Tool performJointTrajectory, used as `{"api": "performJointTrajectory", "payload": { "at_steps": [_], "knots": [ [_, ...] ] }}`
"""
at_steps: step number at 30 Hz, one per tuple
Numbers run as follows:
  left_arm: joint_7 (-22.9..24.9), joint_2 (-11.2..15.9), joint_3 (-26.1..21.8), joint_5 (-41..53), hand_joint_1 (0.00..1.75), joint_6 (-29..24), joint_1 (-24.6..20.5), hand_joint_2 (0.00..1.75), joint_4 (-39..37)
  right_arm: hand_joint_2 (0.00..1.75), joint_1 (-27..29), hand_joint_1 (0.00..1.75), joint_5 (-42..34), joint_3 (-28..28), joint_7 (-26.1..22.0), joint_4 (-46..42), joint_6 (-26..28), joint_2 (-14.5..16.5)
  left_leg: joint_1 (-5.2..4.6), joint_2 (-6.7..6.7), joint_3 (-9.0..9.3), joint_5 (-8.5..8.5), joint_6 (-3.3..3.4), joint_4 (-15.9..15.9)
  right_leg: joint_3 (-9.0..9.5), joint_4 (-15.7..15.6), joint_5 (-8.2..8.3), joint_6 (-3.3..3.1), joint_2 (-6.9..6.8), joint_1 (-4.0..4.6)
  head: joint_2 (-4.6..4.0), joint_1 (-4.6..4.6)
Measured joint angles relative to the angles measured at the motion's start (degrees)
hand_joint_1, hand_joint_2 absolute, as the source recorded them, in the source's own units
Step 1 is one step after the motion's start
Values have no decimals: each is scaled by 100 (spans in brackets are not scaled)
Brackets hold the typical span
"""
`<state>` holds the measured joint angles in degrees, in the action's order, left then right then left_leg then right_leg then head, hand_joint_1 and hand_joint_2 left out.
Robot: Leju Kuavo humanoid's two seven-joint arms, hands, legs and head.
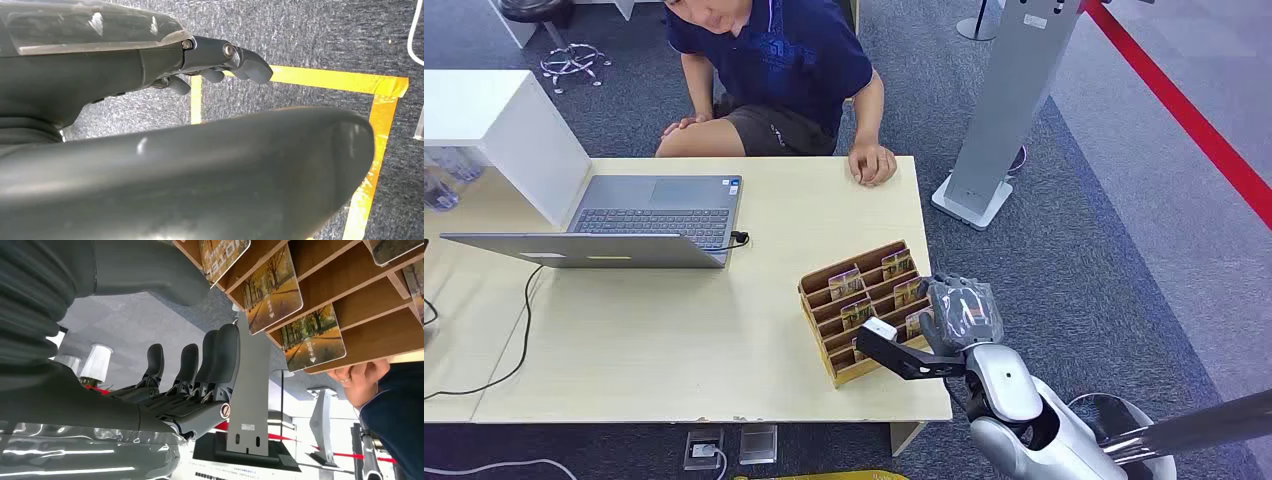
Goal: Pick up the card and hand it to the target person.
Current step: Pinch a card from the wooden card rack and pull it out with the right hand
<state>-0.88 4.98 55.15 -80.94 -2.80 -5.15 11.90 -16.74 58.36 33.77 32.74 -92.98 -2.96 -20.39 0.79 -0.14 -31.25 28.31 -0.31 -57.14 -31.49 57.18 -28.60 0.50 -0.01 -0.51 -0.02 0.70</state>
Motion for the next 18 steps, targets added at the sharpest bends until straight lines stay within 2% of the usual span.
{"api": "performJointTrajectory", "payload": {
  "at_steps": [10,18],
  "knots": [
    [4,0,0,-15,0,-20,0,0,0,175,-19,102,-2,53,-5,112,5,0,0,0,0,0,0,0,0,0,0,0,0,0,1,1],
    [-1,0,0,-31,0,-29,0,0,0,175,-94,83,-7,155,-67,221,2,11,0,0,0,0,0,0,0,0,0,0,0,0,0,-1]
  ]
}}
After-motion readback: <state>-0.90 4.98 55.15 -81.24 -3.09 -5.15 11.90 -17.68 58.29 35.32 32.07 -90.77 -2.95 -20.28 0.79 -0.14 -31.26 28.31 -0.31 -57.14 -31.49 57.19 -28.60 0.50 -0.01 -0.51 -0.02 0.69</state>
